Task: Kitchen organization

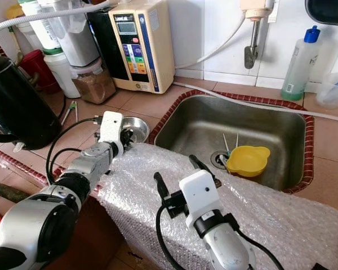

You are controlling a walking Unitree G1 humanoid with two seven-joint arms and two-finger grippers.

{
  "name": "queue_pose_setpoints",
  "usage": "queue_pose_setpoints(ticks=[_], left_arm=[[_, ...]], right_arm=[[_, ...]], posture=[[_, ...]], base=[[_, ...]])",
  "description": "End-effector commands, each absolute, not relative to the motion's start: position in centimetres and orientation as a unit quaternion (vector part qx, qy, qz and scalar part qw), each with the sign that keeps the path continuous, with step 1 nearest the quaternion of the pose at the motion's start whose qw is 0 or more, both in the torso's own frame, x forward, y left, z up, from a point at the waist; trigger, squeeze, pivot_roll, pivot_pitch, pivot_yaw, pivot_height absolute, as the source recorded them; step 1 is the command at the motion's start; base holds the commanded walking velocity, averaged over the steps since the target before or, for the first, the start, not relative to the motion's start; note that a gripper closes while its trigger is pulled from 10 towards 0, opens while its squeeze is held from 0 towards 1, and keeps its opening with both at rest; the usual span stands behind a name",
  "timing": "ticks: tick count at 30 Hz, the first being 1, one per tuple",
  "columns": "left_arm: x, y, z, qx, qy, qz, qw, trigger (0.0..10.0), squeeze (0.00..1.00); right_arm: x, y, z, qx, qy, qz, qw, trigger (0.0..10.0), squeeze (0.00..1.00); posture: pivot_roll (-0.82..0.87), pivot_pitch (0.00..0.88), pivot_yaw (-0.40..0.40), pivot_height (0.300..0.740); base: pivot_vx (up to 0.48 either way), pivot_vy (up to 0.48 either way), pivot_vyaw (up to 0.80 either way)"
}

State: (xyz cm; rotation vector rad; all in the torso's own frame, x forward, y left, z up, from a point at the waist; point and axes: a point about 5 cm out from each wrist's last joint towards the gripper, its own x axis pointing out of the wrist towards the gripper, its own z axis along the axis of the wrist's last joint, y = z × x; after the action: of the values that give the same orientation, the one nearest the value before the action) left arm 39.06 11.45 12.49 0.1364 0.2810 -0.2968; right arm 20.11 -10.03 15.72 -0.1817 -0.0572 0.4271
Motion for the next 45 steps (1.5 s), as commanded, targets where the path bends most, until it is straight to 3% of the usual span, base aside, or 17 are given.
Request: queue_pose_setpoints(ticks=[1, 5, 6, 7, 8, 9, 10, 16, 28, 34, 41, 45], left_arm=[[39.3, 12.5, 13.2, 0.09, 0.121, -0.144, 0.978, 0.0, 0.0], [39.7, 13.4, 14.0, 0.091, 0.104, -0.106, 0.985, 0.0, 0.0], [39.8, 13.7, 14.3, 0.088, 0.1, -0.086, 0.987, 0.5, 0.0], [39.9, 14.1, 14.5, 0.085, 0.097, -0.067, 0.989, 3.2, 0.0], [40.0, 14.4, 14.6, 0.067, 0.094, -0.052, 0.992, 10.0, 0.82], [40.1, 14.5, 14.7, 0.05, 0.094, -0.04, 0.994, 10.0, 1.0], [40.1, 14.7, 14.7, 0.02, 0.099, -0.025, 0.995, 10.0, 1.0], [40.0, 14.7, 14.2, 0.008, 0.126, -0.003, 0.992, 10.0, 1.0], [40.1, 14.2, 14.4, 0.042, 0.144, -0.077, 0.986, 10.0, 1.0], [39.1, 13.6, 12.4, 0.032, 0.159, -0.103, 0.981, 10.0, 1.0], [38.0, 14.5, 10.0, -0.019, 0.194, -0.065, 0.979, 10.0, 1.0], [37.6, 15.4, 10.0, -0.019, 0.157, -0.077, 0.984, 10.0, 1.0]], right_arm=[[20.3, -9.8, 15.8, -0.085, -0.032, 0.218, 0.972, 10.0, 0.35], [20.5, -10.0, 15.8, -0.089, -0.033, 0.216, 0.972, 10.0, 0.36], [20.5, -10.0, 15.8, -0.089, -0.033, 0.216, 0.972, 10.0, 0.35], [20.6, -9.9, 15.7, -0.089, -0.033, 0.216, 0.972, 10.0, 0.35], [20.6, -9.9, 15.7, -0.09, -0.033, 0.217, 0.971, 10.0, 0.36], [20.7, -9.8, 15.6, -0.091, -0.033, 0.218, 0.971, 10.0, 0.36], [21.0, -9.6, 15.6, -0.093, -0.035, 0.221, 0.97, 10.0, 0.36], [21.5, -9.3, 15.9, -0.097, -0.045, 0.228, 0.968, 10.0, 0.36], [21.5, -9.3, 15.7, -0.107, -0.045, 0.242, 0.963, 10.0, 0.36], [22.0, -9.8, 16.2, -0.124, -0.056, 0.229, 0.964, 10.0, 0.36], [21.9, -10.4, 16.0, -0.127, -0.055, 0.217, 0.966, 10.0, 0.36], [21.6, -10.5, 15.9, -0.125, -0.053, 0.217, 0.967, 10.0, 0.36]], posture=[[-0.1, 0.0, 0.188, 0.74], [-0.09, 0.0, 0.186, 0.74], [-0.09, 0.0, 0.186, 0.74], [-0.08, 0.0, 0.183, 0.74], [-0.08, 0.0, 0.182, 0.74], [-0.07, 0.0, 0.178, 0.74], [-0.07, 0.0, 0.178, 0.74], [-0.07, 0.0, 0.172, 0.74], [-0.06, 0.0, 0.156, 0.74], [-0.1, 0.0, 0.177, 0.74], [-0.11, 0.0, 0.176, 0.74], [-0.09, 0.0, 0.156, 0.74]], base=[[0.0, 0.0, 0.0], [0.0, 0.0, 0.0], [0.0, 0.0, 0.0], [0.0, 0.0, 0.0], [0.0, 0.0, 0.0], [0.0, 0.0, 0.0], [0.0, 0.0, 0.0], [0.0, 0.0, 0.0], [0.0, 0.0, 0.0], [0.0, 0.0, 0.0], [0.0, 0.0, 0.0], [0.0, 0.0, 0.0]])
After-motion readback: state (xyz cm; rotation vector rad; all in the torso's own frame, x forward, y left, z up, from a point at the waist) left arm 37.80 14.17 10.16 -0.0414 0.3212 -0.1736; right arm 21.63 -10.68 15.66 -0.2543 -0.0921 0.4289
